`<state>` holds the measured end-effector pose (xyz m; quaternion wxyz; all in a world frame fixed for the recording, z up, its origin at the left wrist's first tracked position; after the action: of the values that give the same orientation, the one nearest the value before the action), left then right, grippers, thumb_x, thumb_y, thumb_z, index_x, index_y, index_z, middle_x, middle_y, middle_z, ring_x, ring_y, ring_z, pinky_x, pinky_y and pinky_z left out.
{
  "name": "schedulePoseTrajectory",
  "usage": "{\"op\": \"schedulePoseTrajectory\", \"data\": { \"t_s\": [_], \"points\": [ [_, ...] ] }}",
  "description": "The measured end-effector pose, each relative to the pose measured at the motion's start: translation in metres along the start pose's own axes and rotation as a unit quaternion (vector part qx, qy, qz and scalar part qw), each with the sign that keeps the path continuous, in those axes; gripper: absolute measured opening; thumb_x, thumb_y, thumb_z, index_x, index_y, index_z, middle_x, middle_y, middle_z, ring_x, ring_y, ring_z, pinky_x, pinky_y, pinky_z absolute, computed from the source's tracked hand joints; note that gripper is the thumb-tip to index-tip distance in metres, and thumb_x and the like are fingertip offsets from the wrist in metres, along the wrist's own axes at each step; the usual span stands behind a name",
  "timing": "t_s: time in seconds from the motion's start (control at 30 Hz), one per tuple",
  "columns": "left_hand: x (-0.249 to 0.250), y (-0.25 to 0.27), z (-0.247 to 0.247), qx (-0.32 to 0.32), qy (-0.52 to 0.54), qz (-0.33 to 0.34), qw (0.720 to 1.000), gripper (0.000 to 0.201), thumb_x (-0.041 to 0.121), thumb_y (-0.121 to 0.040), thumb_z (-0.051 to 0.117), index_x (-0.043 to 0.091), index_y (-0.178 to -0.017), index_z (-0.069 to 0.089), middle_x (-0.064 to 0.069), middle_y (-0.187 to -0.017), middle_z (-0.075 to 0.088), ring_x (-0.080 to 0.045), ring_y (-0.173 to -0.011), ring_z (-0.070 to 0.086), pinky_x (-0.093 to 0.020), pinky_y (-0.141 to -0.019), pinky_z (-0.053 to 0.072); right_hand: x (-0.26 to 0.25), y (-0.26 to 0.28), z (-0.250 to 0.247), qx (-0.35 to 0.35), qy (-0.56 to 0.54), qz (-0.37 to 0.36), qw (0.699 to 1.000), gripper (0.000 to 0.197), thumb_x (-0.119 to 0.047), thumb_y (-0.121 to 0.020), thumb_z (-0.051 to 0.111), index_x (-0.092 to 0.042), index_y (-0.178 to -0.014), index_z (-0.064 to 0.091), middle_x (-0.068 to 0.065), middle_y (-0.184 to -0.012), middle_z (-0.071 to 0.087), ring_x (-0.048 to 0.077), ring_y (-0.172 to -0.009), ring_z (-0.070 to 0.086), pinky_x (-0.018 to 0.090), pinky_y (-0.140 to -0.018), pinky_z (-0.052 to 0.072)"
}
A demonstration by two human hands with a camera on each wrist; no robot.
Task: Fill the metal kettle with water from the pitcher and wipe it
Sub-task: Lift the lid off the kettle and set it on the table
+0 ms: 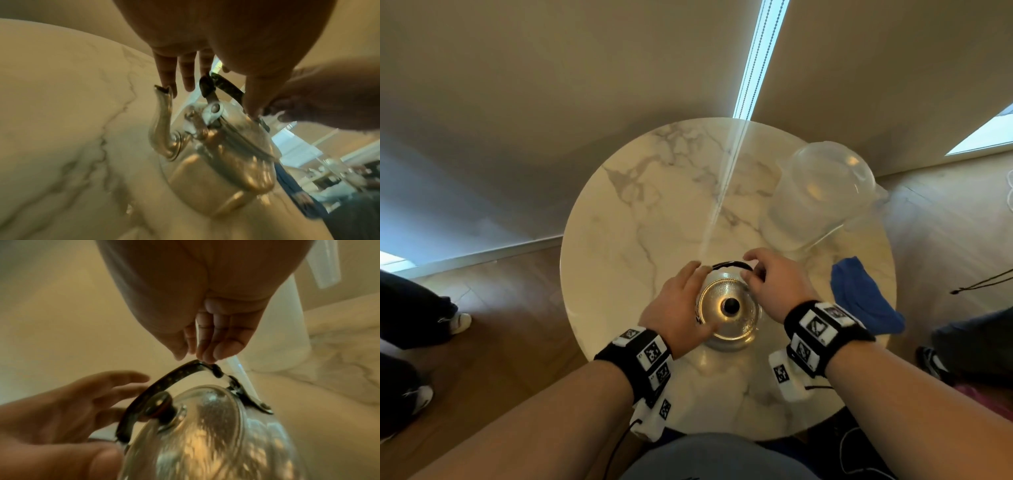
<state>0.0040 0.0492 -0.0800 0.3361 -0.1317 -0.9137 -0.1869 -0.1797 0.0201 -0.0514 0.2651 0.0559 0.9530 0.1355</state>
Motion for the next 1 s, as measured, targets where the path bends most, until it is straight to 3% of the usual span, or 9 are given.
{"op": "schedulePoseTrajectory", "data": {
  "t_s": [0.1, 0.2, 0.37, 0.67, 0.9, 1.0],
  "points": [
    [0.001, 0.009, 0.017, -0.014, -0.052, 0.006, 0.999, 0.118, 0.075, -0.051, 0.076, 0.04, -0.148, 0.019, 0.01, -0.161, 0.012, -0.022, -0.137, 0.04, -0.043, -0.1, 0.052, -0.018, 0.031, 0.021, -0.063, 0.075, -0.045, 0.994, 0.037, -0.055, -0.087, 0.062, -0.036, -0.119, 0.061, -0.014, -0.099, 0.062, 0.011, -0.089, 0.062, 0.033, -0.077, 0.051],
    [-0.008, 0.004, 0.024, -0.013, -0.045, -0.035, 0.998, 0.116, 0.075, -0.044, 0.078, 0.039, -0.142, 0.028, 0.008, -0.148, 0.028, -0.026, -0.126, 0.05, -0.043, -0.095, 0.054, -0.028, 0.045, 0.041, -0.065, 0.118, -0.074, 0.988, 0.029, -0.041, -0.09, 0.062, -0.029, -0.116, 0.061, -0.005, -0.109, 0.066, 0.021, -0.099, 0.064, 0.029, -0.074, 0.043],
    [-0.013, 0.001, 0.022, 0.0, -0.03, -0.057, 0.998, 0.107, 0.077, -0.04, 0.074, 0.039, -0.133, 0.037, 0.008, -0.131, 0.043, -0.024, -0.115, 0.056, -0.042, -0.091, 0.056, -0.039, 0.043, 0.042, -0.071, 0.139, -0.108, 0.982, 0.019, -0.027, -0.1, 0.051, -0.02, -0.115, 0.061, 0.002, -0.113, 0.068, 0.026, -0.097, 0.064, 0.034, -0.081, 0.049],
    [-0.002, 0.005, 0.027, 0.005, -0.02, -0.072, 0.997, 0.101, 0.072, -0.045, 0.074, 0.037, -0.133, 0.038, 0.005, -0.129, 0.044, -0.025, -0.112, 0.058, -0.039, -0.092, 0.054, -0.032, 0.052, 0.038, -0.069, 0.14, -0.123, 0.98, 0.019, -0.024, -0.101, 0.049, -0.022, -0.115, 0.062, -0.001, -0.11, 0.066, 0.022, -0.095, 0.064, 0.033, -0.082, 0.052],
    [-0.003, 0.0, 0.029, 0.002, -0.017, -0.113, 0.993, 0.112, 0.081, -0.032, 0.077, 0.04, -0.13, 0.039, 0.006, -0.126, 0.043, -0.025, -0.11, 0.056, -0.044, -0.092, 0.054, -0.03, 0.043, 0.038, -0.042, 0.169, -0.173, 0.969, 0.016, -0.017, -0.097, 0.056, -0.016, -0.111, 0.063, 0.005, -0.103, 0.068, 0.028, -0.089, 0.064, 0.03, -0.068, 0.039],
    [-0.002, -0.001, 0.028, 0.003, -0.037, -0.123, 0.992, 0.111, 0.075, -0.036, 0.08, 0.034, -0.131, 0.039, 0.003, -0.128, 0.044, -0.026, -0.11, 0.057, -0.043, -0.092, 0.054, -0.036, 0.051, 0.037, -0.022, 0.178, -0.205, 0.962, 0.026, -0.01, -0.087, 0.068, -0.012, -0.113, 0.067, 0.009, -0.096, 0.07, 0.032, -0.084, 0.068, 0.037, -0.064, 0.051]
  ]
}}
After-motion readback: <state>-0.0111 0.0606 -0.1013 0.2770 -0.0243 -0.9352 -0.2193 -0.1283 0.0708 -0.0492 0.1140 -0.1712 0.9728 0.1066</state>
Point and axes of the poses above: each hand's wrist, its own y-axis away from the middle knuckle, its own z-axis out of the palm, x = y × z, the point moved 9 cm from there along -y, towards the middle knuckle
